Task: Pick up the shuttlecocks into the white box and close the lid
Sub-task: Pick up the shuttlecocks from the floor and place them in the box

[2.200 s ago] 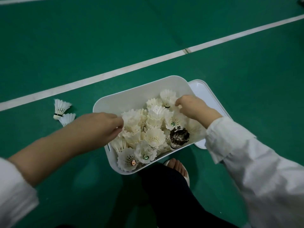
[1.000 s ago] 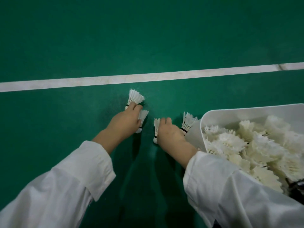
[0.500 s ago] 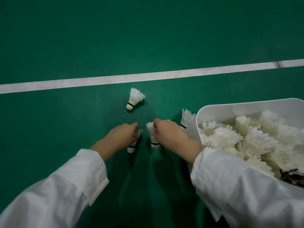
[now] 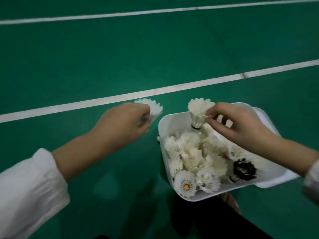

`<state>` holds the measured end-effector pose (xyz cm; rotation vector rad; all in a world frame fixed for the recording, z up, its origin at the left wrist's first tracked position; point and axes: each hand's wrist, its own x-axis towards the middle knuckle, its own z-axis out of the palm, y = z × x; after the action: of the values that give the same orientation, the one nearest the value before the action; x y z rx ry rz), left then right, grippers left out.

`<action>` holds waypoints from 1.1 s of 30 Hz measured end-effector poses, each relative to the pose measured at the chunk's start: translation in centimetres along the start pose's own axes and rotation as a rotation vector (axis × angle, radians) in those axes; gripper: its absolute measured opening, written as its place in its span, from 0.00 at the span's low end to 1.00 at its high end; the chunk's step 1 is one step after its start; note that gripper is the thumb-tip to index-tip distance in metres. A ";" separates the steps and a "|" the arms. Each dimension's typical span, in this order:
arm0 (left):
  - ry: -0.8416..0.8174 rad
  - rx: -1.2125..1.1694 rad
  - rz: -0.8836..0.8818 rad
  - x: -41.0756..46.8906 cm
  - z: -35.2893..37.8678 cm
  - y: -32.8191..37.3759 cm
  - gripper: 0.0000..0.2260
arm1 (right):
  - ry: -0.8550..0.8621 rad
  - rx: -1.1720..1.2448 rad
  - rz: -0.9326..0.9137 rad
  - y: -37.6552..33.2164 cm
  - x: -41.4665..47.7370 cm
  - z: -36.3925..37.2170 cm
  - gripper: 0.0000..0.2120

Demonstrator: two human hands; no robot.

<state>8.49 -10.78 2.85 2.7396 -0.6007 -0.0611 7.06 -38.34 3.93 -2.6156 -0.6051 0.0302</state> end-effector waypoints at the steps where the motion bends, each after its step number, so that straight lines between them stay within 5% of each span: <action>1: 0.018 -0.006 0.014 0.5 0.3 1.5 0.07 | 0.029 -0.014 0.086 1.4 -1.1 0.3 0.03; 5: 0.002 -0.009 0.120 1.8 2.9 6.1 0.06 | -0.103 -0.052 0.255 4.8 -3.9 3.3 0.06; 12: -0.016 -0.007 0.270 0.8 6.5 8.2 0.06 | 0.128 0.124 0.285 2.4 -4.0 4.3 0.05; 21: -0.030 -0.067 0.224 1.0 6.6 8.7 0.06 | -0.209 0.006 0.447 4.3 -6.2 8.5 0.09; 24: -0.044 -0.061 0.217 1.2 6.5 8.6 0.07 | -0.219 -0.031 0.415 3.9 -6.0 7.3 0.14; 28: -0.033 -0.061 0.209 1.5 6.6 8.6 0.08 | 0.101 0.066 0.263 1.1 -5.3 4.1 0.14; 33: -0.034 -0.081 0.256 1.7 6.6 8.9 0.07 | -0.014 0.026 0.175 -0.6 -4.0 5.6 0.11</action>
<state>5.71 -21.18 -0.41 2.5661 -0.9316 -0.0692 2.52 -37.15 -1.15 -2.6376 -0.3763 0.1100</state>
